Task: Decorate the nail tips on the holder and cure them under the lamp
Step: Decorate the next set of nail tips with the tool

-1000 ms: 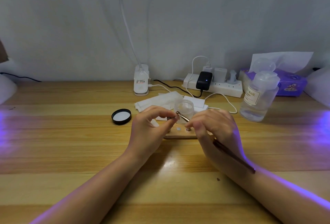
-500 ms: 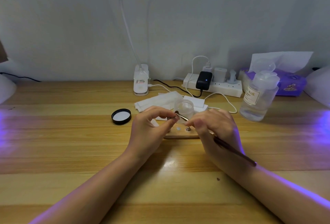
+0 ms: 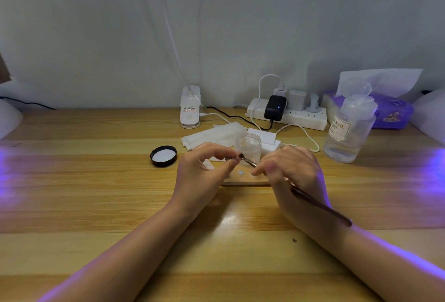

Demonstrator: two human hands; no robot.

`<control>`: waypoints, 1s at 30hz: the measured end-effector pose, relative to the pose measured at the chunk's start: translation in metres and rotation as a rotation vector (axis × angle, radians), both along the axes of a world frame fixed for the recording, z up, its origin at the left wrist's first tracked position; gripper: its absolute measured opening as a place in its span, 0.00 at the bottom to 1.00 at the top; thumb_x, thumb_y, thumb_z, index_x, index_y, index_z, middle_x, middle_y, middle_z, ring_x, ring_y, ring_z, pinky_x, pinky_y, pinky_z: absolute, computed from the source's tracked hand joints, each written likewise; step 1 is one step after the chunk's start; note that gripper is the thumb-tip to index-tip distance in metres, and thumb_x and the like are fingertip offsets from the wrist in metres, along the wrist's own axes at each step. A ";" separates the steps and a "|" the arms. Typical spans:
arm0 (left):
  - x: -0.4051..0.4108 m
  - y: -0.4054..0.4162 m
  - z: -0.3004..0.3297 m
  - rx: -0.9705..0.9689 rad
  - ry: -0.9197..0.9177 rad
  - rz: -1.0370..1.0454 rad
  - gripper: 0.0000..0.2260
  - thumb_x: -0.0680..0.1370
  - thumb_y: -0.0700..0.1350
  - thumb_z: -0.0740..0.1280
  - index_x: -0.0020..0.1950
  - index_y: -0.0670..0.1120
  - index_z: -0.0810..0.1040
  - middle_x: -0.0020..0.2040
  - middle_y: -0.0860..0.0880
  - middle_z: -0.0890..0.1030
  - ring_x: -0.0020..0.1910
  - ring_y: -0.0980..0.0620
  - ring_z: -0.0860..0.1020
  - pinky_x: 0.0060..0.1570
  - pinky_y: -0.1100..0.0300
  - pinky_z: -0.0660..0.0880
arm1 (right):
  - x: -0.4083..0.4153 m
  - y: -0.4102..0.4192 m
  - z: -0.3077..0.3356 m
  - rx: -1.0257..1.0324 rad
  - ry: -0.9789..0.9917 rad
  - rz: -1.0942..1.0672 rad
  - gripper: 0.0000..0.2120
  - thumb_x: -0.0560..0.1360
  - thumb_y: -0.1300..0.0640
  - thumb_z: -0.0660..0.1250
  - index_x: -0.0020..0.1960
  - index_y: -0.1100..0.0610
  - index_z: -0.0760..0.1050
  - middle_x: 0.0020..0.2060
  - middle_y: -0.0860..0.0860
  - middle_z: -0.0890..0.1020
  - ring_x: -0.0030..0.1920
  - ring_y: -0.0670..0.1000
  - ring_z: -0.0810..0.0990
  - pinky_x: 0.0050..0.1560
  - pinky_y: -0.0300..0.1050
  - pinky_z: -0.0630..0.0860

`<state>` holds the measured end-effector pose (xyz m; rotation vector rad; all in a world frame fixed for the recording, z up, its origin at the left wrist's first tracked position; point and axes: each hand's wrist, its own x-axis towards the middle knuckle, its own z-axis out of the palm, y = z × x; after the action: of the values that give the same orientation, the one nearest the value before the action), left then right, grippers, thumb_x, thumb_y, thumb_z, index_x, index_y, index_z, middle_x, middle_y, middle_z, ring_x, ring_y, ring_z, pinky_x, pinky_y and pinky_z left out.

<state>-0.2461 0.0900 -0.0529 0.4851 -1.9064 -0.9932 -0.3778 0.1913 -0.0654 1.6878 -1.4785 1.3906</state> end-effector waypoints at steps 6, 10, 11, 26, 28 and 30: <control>0.000 0.001 0.000 0.019 0.017 0.007 0.07 0.68 0.40 0.73 0.40 0.53 0.81 0.39 0.56 0.81 0.42 0.56 0.78 0.38 0.63 0.77 | 0.000 0.003 0.001 -0.026 -0.081 0.019 0.25 0.80 0.50 0.52 0.33 0.59 0.79 0.30 0.47 0.80 0.35 0.46 0.77 0.44 0.53 0.70; -0.001 0.000 0.000 -0.019 0.007 0.014 0.08 0.69 0.39 0.73 0.40 0.53 0.81 0.39 0.56 0.81 0.42 0.56 0.78 0.41 0.64 0.76 | 0.000 -0.001 0.003 -0.007 0.014 -0.012 0.21 0.79 0.52 0.54 0.38 0.59 0.81 0.35 0.48 0.82 0.37 0.50 0.80 0.40 0.56 0.72; -0.001 0.000 0.000 -0.017 0.004 0.014 0.09 0.69 0.39 0.73 0.40 0.53 0.81 0.39 0.55 0.81 0.42 0.56 0.78 0.41 0.62 0.77 | 0.000 -0.001 0.003 -0.002 0.024 -0.011 0.22 0.79 0.51 0.54 0.38 0.59 0.81 0.36 0.49 0.82 0.37 0.50 0.80 0.40 0.56 0.72; 0.000 0.001 0.002 0.027 0.013 -0.026 0.10 0.69 0.38 0.73 0.41 0.54 0.80 0.40 0.54 0.80 0.43 0.53 0.78 0.34 0.63 0.78 | 0.000 0.000 0.000 0.006 -0.080 0.056 0.27 0.81 0.48 0.50 0.36 0.58 0.80 0.34 0.46 0.81 0.37 0.45 0.79 0.44 0.54 0.71; 0.000 0.001 0.002 0.022 0.015 -0.027 0.10 0.69 0.39 0.73 0.40 0.54 0.80 0.41 0.54 0.81 0.43 0.56 0.77 0.33 0.66 0.77 | 0.000 0.002 -0.002 -0.006 -0.123 0.062 0.30 0.81 0.47 0.48 0.33 0.58 0.79 0.31 0.45 0.80 0.35 0.45 0.77 0.44 0.52 0.69; 0.000 0.001 0.002 0.021 0.018 -0.027 0.09 0.68 0.40 0.73 0.40 0.54 0.80 0.40 0.54 0.81 0.43 0.57 0.77 0.33 0.68 0.76 | 0.000 0.002 -0.002 -0.014 -0.145 0.070 0.30 0.81 0.47 0.48 0.33 0.59 0.79 0.30 0.47 0.80 0.34 0.46 0.77 0.44 0.53 0.69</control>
<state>-0.2465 0.0915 -0.0509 0.4625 -1.8919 -1.0327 -0.3781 0.1933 -0.0670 1.6755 -1.4958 1.5861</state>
